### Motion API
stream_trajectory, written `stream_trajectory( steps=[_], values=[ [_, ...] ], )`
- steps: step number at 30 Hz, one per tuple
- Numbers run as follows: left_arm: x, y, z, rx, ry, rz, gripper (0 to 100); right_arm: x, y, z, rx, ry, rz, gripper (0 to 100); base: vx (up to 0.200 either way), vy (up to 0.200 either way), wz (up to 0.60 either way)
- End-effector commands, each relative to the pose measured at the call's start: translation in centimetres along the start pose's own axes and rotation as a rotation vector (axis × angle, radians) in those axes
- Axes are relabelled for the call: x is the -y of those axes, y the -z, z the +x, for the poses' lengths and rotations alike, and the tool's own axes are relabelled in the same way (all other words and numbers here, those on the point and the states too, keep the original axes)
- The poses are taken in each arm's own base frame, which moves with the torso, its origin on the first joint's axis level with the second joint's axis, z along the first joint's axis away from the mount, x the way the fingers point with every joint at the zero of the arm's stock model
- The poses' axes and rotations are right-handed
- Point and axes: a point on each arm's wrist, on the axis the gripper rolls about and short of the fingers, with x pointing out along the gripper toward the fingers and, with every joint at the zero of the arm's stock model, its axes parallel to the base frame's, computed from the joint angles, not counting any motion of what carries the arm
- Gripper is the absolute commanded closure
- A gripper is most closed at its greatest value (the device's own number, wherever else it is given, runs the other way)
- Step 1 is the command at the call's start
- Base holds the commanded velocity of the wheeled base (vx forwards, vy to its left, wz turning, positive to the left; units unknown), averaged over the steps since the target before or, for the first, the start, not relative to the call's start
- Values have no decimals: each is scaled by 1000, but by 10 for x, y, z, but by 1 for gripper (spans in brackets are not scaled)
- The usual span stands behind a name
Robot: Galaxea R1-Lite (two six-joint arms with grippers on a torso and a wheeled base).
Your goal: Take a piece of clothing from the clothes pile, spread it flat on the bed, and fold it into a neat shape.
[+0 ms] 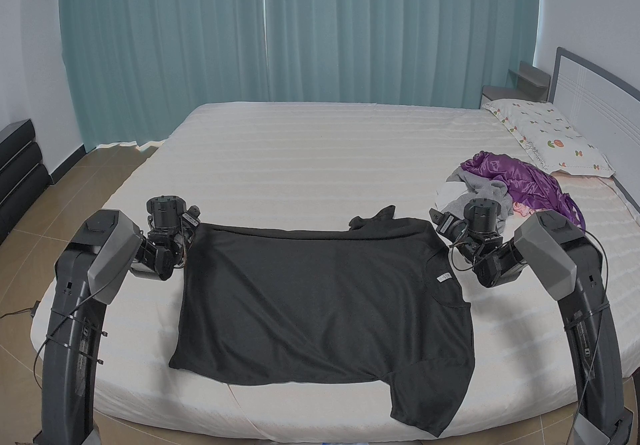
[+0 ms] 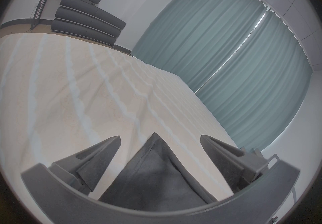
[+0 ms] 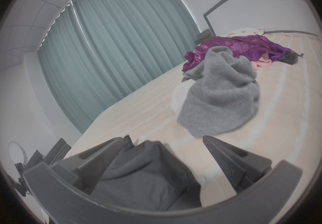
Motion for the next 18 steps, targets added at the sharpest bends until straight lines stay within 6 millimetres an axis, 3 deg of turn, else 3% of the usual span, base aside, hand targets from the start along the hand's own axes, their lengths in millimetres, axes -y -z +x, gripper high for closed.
stream_trajectory(
  steps=[1,3,8,12,18],
  values=[
    [19,-53,-107,-47,88,-34,0,-6,-35,-131,-117,-8,134,0,0,0,0],
    [13,-54,-143,-113,102,-28,0,-7,-25,-171,-188,1,198,0,0,0,0],
    [-7,-37,-183,-201,72,-10,0,1,-2,-222,-330,-7,203,0,0,0,0],
    [-27,-23,-206,-252,30,4,0,4,18,-247,-408,3,227,0,0,0,0],
    [-48,-10,-225,-281,3,11,0,11,32,-265,-454,24,251,0,0,0,0]
  ],
)
